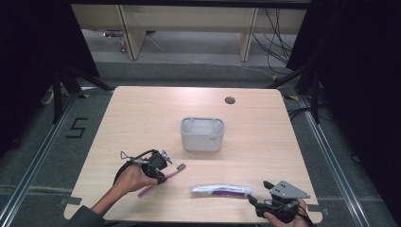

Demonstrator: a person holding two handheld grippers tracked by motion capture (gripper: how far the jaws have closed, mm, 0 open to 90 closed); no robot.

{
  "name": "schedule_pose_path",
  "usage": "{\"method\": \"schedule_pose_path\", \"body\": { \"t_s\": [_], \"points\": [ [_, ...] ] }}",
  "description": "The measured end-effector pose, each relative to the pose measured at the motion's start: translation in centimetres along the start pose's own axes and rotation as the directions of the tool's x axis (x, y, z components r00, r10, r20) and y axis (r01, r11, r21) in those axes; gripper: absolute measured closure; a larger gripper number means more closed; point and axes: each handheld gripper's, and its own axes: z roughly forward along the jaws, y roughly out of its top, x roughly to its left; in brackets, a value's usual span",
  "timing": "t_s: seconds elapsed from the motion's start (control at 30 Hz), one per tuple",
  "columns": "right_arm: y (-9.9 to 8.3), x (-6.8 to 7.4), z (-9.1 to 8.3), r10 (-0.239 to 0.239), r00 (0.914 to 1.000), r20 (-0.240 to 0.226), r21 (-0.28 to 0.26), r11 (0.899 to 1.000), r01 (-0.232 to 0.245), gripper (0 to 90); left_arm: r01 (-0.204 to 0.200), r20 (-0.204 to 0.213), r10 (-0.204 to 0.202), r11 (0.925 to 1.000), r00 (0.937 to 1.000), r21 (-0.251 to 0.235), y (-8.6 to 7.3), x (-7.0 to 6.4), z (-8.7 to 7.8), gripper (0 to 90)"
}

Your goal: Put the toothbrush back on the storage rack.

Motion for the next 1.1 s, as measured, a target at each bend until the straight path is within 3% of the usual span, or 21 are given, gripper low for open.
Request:
{"method": "schedule_pose_path", "body": {
  "t_s": [0.37, 0.67, 0.73, 1.0, 1.1],
  "points": [
    [0.0, 0.1, 0.0, 0.022, 0.9997, -0.013, 0.012, 1.0, -0.022, 24.7, -0.032, 0.011, 0.031, 0.9941, 0.9995, 0.103, 1.5, 0.1, 0.2, 80.3],
    [0.0, 0.1, 0.0, 0.013, 0.9998, -0.012, 0.004, 1.0, -0.013, 24.6, -0.056, 0.016, 0.054, 0.9799, 0.9984, 0.192, 2.6, 0.0, 0.5, 80.3],
    [0.0, 0.1, 0.0, 0.009, 0.9999, -0.007, 0.005, 1.0, -0.009, 24.6, -0.072, 0.017, 0.07, 0.9712, 0.9974, 0.227, 3.1, 0.0, 0.6, 80.3],
    [-0.1, 0.2, 0.0, 0.029, 0.9994, -0.021, 0.012, 1.0, -0.029, 24.6, -0.08, 0.028, 0.076, 0.9644, 0.9967, 0.252, 3.5, 0.1, 0.7, 81.5],
    [-0.1, 0.1, 0.0, 0.011, 0.9998, -0.014, 0.003, 1.0, -0.011, 24.7, -0.085, 0.026, 0.082, 0.9646, 0.9963, 0.25, 3.4, 0.1, 0.7, 81.7]
  ]
}}
